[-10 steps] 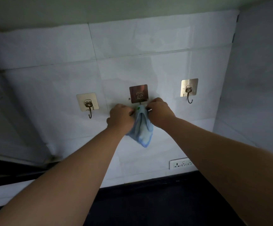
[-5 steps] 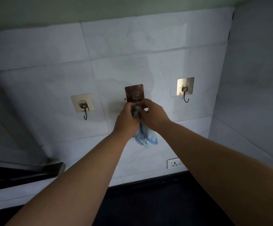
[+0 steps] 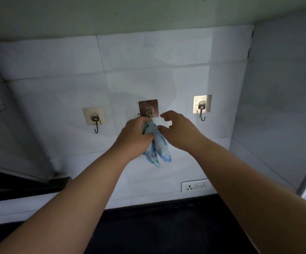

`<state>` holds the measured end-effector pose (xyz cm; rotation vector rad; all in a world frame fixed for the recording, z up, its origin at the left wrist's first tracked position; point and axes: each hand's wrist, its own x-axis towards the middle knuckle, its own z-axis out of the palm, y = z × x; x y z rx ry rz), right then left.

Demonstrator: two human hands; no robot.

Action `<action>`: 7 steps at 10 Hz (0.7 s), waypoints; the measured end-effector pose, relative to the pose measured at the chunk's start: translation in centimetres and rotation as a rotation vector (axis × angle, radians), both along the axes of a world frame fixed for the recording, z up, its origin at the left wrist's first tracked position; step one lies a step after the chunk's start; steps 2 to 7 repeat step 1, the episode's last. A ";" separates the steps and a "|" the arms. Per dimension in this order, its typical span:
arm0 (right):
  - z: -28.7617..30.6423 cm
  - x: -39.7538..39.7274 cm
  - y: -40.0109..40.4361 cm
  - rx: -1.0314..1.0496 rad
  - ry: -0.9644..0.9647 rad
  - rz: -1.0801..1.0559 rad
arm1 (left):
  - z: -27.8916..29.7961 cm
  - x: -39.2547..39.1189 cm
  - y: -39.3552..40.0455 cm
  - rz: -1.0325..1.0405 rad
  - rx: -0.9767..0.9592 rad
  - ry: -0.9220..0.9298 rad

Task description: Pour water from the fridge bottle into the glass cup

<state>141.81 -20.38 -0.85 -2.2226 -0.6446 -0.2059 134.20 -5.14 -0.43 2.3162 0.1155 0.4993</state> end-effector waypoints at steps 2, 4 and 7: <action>0.5 -1.2 -1.1 0.021 -0.018 -0.007 | 0.3 -2.0 -0.6 0.012 -0.004 -0.032; 0.5 -1.2 -1.1 0.021 -0.018 -0.007 | 0.3 -2.0 -0.6 0.012 -0.004 -0.032; 0.5 -1.2 -1.1 0.021 -0.018 -0.007 | 0.3 -2.0 -0.6 0.012 -0.004 -0.032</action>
